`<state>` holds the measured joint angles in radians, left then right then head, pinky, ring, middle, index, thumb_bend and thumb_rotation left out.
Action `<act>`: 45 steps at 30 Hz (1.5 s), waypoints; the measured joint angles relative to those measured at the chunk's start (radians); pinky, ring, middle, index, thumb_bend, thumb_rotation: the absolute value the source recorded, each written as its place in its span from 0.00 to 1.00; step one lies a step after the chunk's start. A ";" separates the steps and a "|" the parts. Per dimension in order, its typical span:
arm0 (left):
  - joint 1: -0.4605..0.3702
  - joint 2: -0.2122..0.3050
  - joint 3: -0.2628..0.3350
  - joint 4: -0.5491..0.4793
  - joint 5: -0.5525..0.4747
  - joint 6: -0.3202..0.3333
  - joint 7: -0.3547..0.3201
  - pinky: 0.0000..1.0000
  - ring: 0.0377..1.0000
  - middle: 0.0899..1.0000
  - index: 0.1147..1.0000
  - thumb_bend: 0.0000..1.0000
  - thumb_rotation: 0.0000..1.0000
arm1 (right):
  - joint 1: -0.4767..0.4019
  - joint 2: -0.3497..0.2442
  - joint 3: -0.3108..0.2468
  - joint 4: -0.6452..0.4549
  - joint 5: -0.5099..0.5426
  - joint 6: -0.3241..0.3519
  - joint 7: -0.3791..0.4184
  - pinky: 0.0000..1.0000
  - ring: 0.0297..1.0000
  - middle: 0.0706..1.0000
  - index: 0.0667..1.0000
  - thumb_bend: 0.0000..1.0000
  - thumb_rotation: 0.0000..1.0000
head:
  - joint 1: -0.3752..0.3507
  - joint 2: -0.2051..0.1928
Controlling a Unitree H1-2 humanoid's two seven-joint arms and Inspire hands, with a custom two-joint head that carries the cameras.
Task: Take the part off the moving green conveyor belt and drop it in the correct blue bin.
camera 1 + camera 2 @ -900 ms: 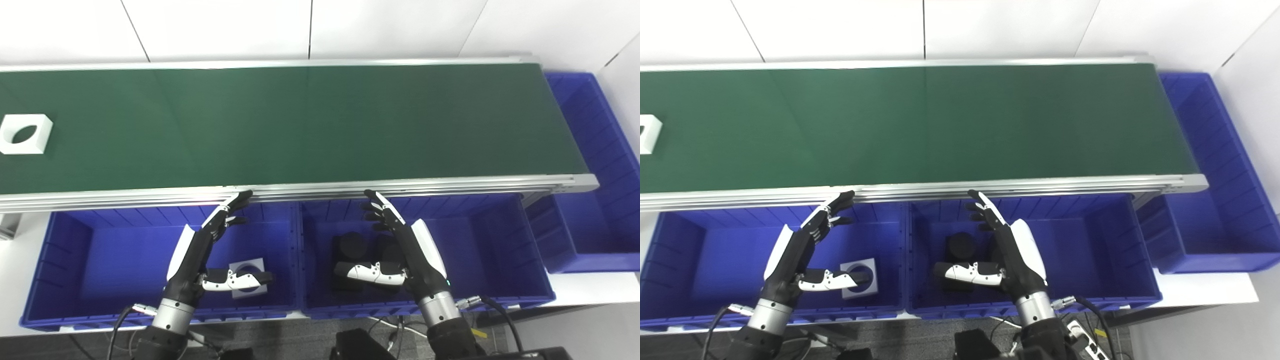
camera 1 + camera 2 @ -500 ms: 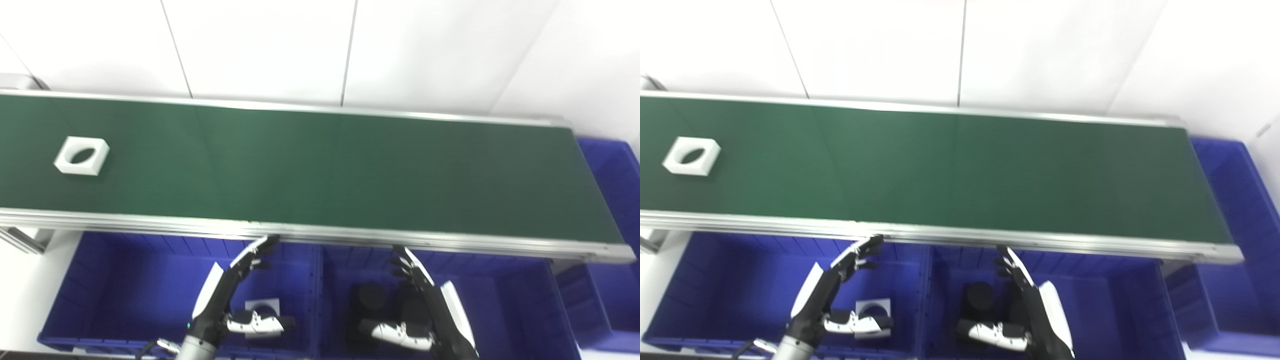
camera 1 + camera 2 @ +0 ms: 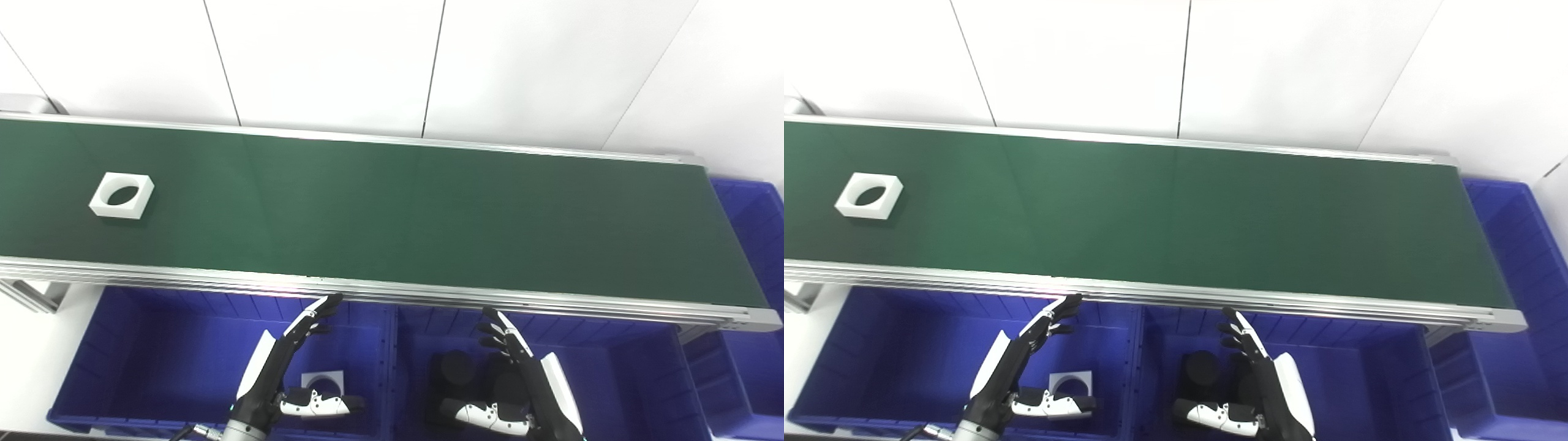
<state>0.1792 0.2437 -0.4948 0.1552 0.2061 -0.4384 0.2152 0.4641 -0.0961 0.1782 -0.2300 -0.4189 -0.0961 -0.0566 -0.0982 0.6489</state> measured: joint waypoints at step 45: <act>-0.097 0.029 0.273 -0.302 0.084 0.040 -0.173 0.79 0.86 0.89 0.88 0.87 0.44 | -0.031 -0.014 -0.011 0.107 -0.007 -0.124 -0.047 0.72 0.79 0.83 0.91 0.77 0.21 | 0.222 -0.130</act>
<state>0.0825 0.2723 -0.2213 -0.1473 0.2899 -0.3985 0.0418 0.4329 -0.1101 0.1677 -0.1234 -0.4256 -0.2200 -0.1033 0.1243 0.5185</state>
